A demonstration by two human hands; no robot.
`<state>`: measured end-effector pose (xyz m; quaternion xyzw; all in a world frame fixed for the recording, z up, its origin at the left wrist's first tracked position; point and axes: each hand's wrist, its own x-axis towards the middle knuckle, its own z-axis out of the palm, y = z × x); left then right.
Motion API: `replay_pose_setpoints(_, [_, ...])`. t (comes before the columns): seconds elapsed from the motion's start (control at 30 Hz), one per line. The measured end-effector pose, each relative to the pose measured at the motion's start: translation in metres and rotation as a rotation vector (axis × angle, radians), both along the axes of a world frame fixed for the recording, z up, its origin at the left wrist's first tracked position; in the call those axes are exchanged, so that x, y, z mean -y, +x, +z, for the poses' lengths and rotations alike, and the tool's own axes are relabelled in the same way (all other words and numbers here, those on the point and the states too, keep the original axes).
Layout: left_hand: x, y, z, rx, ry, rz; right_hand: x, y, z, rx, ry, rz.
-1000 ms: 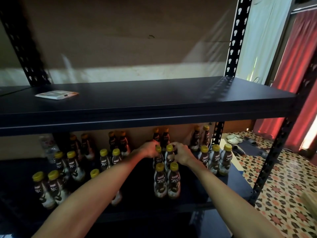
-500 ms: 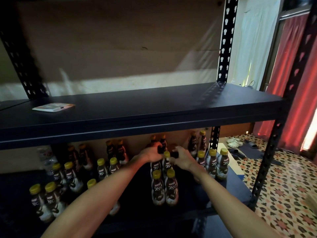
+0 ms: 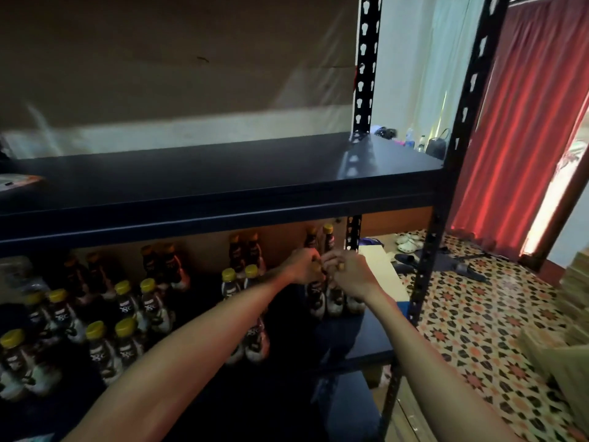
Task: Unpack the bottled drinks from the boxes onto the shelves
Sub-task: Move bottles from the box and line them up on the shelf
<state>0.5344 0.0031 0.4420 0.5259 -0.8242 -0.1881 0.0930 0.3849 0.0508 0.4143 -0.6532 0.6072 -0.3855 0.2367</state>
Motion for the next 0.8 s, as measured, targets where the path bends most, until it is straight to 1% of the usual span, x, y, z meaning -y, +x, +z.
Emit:
replay_pose_setpoints(0.13, [-0.004, -0.012, -0.014, 0.059, -0.004, 0.047, -0.011, -0.015, -0.014, 0.062, 0.043, 0.075])
replay_pose_setpoints(0.27, [-0.004, -0.009, -0.018, 0.024, -0.002, 0.076, -0.022, -0.029, -0.025, 0.042, 0.156, 0.122])
replay_pose_setpoints(0.33, [-0.006, -0.007, -0.019, -0.009, 0.025, 0.084, -0.025, -0.035, -0.031, 0.042, 0.180, 0.145])
replay_pose_setpoints(0.43, [-0.017, -0.007, -0.018, -0.071, 0.067, 0.048, -0.028, -0.039, -0.038, -0.030, 0.224, 0.161])
replay_pose_setpoints(0.57, [-0.033, -0.014, -0.020, -0.103, 0.098, -0.025, -0.025, -0.041, -0.047, -0.159, 0.263, 0.206])
replay_pose_setpoints(0.7, [-0.038, -0.019, -0.025, -0.101, 0.102, -0.036, -0.024, -0.040, -0.051, -0.196, 0.282, 0.208])
replay_pose_setpoints(0.8, [-0.040, -0.020, -0.024, -0.098, 0.107, -0.023, -0.022, -0.042, -0.056, -0.185, 0.287, 0.207])
